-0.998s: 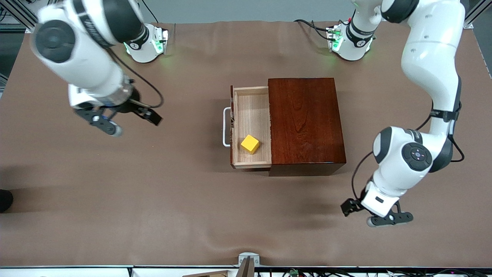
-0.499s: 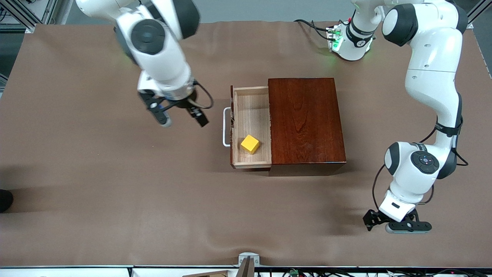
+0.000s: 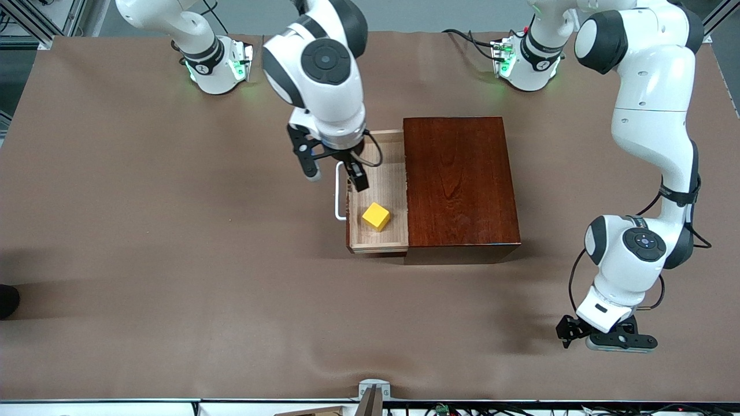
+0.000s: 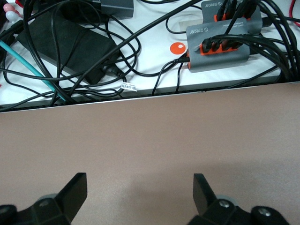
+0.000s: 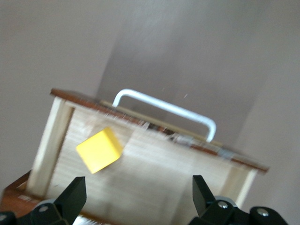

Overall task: Open drawer, take yellow block, close drawer
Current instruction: 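Lower the right gripper into the drawer onto the yellow cube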

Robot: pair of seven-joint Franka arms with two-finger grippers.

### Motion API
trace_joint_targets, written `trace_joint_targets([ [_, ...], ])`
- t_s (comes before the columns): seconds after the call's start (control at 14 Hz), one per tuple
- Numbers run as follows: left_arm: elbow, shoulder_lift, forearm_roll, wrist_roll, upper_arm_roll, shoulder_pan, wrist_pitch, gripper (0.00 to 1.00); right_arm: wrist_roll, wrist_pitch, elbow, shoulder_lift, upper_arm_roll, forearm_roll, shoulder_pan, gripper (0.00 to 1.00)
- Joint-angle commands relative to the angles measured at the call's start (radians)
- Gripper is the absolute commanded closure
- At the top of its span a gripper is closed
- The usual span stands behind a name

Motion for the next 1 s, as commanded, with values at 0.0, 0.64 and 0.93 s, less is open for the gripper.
trace_joint_targets([
  [0.0,0.019,0.003,0.025,-0.007,0.008,-0.009,0.012,0.00,0.136,0.061,0.044,0.047,-0.012,-0.006,0.038,0.00],
  [0.64,-0.272,-0.174,0.025,-0.015,0.002,-0.021,0.010,0.00,0.115,0.174,0.067,0.170,-0.014,-0.086,0.038,0.00],
  [0.93,-0.479,-0.329,0.024,-0.021,0.002,-0.020,0.010,0.00,0.029,0.244,0.060,0.191,-0.014,-0.095,0.032,0.00],
])
